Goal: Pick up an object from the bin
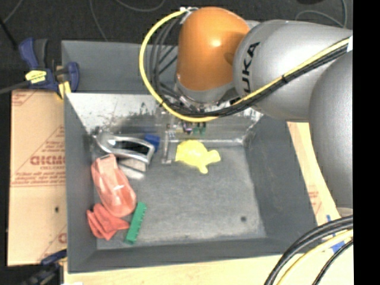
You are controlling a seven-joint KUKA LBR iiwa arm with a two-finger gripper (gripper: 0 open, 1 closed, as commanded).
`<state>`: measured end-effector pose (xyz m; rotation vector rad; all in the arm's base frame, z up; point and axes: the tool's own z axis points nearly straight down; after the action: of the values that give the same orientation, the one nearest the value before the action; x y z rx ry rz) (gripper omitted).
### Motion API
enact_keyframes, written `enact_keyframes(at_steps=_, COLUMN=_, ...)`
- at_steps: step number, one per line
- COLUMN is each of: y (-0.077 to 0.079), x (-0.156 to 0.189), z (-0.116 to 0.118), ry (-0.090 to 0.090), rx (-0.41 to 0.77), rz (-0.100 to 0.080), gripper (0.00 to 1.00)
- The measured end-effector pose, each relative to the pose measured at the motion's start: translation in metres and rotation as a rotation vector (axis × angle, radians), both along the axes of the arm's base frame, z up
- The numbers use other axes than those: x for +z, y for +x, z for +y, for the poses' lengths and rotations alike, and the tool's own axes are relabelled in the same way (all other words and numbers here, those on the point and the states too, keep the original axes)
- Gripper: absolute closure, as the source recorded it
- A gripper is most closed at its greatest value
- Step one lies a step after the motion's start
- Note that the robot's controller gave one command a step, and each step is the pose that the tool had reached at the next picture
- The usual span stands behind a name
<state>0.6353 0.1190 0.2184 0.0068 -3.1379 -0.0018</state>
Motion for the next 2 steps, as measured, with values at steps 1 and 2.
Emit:
enact_keyframes(at_steps=1, y=0.0012, x=0.0053, z=-0.0004, ry=0.001, rx=-0.002, rz=-0.008, gripper=0.0)
enact_keyframes(at_steps=2, y=0.0019, x=0.0039, z=-0.0002, ry=0.001, rx=0.0, rz=-0.009, gripper=0.0)
